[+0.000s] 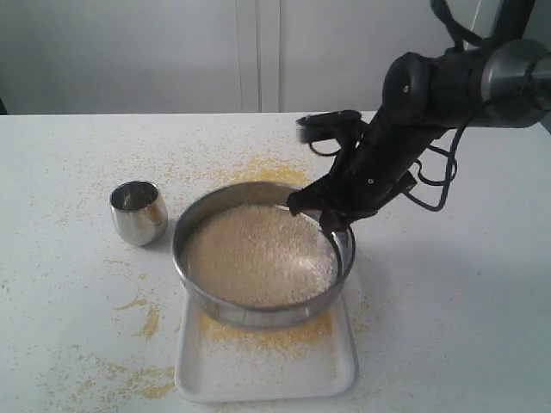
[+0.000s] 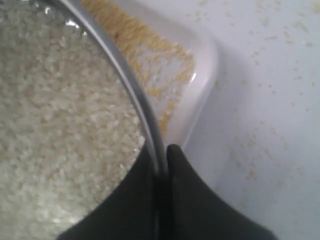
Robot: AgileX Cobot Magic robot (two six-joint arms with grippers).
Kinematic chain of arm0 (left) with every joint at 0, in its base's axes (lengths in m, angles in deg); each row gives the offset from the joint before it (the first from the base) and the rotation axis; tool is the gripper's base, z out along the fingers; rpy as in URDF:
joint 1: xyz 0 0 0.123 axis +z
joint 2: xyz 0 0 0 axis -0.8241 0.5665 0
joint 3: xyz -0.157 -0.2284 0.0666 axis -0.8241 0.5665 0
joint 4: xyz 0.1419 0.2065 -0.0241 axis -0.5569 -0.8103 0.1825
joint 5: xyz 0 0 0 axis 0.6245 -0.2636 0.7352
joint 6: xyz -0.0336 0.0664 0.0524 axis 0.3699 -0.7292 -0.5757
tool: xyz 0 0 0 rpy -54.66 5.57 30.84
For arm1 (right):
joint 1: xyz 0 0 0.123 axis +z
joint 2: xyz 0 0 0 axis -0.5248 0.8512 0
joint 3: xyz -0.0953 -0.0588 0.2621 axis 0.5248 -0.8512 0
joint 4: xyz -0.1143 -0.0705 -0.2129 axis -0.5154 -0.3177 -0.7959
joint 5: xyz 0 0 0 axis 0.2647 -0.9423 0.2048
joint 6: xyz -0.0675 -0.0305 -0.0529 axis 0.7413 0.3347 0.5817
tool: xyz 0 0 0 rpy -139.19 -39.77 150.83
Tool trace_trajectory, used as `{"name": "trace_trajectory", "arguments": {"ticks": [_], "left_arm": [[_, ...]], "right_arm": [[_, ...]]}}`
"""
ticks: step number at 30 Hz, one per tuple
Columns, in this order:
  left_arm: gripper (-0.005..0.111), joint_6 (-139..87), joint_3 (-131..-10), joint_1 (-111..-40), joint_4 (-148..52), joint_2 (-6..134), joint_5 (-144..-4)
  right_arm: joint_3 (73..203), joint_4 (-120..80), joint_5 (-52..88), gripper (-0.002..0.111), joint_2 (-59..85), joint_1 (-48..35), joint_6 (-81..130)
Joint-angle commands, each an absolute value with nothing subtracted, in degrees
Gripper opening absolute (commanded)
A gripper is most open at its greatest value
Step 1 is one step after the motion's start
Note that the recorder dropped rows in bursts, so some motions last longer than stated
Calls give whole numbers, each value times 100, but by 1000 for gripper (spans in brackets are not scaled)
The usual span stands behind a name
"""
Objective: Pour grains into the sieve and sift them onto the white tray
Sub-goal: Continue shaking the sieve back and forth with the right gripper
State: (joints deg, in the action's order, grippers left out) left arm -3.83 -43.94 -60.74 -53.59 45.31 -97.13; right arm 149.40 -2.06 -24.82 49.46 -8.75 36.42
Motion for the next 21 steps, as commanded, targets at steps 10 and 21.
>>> {"name": "trace_trajectory", "arguments": {"ticks": [10, 21], "left_arm": [[1, -388, -4353, -6049, -5315, 4491, -9744], [1, -388, -4353, -6049, -5315, 4491, -9744]], "right_arm": [[15046, -26, -2978, 0, 4629, -680, 6407], [14971, -923, -2165, 0, 4614, -848, 2718]]}}
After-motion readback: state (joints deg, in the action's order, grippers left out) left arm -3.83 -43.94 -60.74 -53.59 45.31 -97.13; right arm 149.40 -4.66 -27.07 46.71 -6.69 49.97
